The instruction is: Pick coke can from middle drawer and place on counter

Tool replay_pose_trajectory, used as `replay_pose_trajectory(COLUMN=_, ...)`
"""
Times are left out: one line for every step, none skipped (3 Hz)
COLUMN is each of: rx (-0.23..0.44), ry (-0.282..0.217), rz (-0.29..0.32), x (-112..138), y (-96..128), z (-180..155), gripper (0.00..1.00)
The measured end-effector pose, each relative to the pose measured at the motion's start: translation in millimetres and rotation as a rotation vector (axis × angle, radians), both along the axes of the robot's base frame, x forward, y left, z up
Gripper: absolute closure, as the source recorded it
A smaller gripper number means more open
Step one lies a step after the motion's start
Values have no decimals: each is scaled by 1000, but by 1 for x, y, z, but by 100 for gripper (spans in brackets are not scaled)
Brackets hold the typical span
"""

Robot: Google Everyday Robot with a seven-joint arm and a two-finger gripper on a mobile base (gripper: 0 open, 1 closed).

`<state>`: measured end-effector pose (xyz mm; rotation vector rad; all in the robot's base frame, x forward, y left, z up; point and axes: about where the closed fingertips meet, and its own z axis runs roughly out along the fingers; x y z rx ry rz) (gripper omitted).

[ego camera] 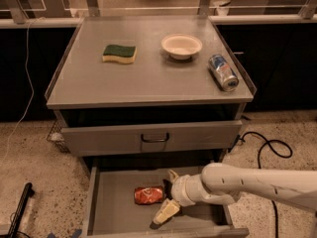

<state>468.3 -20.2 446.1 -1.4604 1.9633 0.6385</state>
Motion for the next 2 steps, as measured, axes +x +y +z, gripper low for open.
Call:
replay_pose_trajectory(rx=-11, ry=2, rz=9, x=19, y=17, z=-19, gripper=0)
replay_pose_trajectory(rx=-19, ry=1, rz=19, x=31, y=33, z=-38, gripper=0)
